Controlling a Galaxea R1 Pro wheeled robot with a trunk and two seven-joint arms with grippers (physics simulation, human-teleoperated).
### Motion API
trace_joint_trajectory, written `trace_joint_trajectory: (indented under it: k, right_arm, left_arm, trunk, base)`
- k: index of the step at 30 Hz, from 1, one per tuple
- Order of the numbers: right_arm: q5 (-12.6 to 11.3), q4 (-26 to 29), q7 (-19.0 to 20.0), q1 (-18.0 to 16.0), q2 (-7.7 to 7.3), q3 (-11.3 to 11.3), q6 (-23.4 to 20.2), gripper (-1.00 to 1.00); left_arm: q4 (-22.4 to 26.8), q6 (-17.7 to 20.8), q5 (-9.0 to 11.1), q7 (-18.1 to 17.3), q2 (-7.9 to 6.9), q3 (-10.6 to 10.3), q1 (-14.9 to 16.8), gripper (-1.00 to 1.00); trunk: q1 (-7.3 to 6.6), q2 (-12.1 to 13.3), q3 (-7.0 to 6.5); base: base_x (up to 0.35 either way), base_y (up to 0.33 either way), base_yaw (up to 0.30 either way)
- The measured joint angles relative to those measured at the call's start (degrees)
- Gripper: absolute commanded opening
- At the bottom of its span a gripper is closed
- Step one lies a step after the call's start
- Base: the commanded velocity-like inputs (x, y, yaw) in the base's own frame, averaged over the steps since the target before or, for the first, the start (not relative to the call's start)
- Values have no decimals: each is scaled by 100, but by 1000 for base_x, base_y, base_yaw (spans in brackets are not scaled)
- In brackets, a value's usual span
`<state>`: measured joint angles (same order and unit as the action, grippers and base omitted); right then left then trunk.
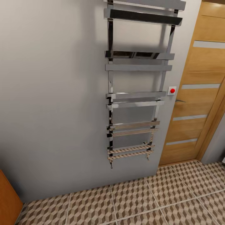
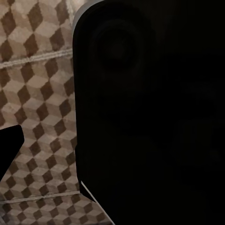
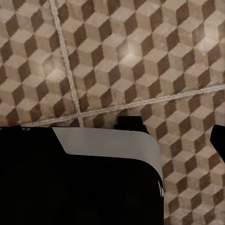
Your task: Take the four mousetraps from the cabinet in the bathroom and place them on the bathroom floor. Make sure all four end up on the same floor surface, and ensure that at least two of them are either under or directly next to the same bathroom sink.
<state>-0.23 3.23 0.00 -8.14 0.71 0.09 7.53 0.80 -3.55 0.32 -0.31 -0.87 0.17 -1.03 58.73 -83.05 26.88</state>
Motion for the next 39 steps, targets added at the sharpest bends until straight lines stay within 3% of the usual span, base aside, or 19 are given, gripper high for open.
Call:
trace_joint_trajectory:
  k: [10,31,39]
  right_arm:
    - [11,1,0,0,-1,0,0,100]
    - [27,1,0,0,7,3,5,100]
    - [23,-1,0,0,11,0,16,100]
  left_arm:
    - [0,-4,0,5,0,7,0,100]
    - [0,-5,0,3,-24,0,0,100]
    - [0,-5,0,6,-20,0,0,100]
  trunk:
    - [1,0,0]
    - [1,0,0]
    - [0,0,22]
  base:
    - [-38,0,0]
    - [-185,0,0]
    - [-1,0,141]
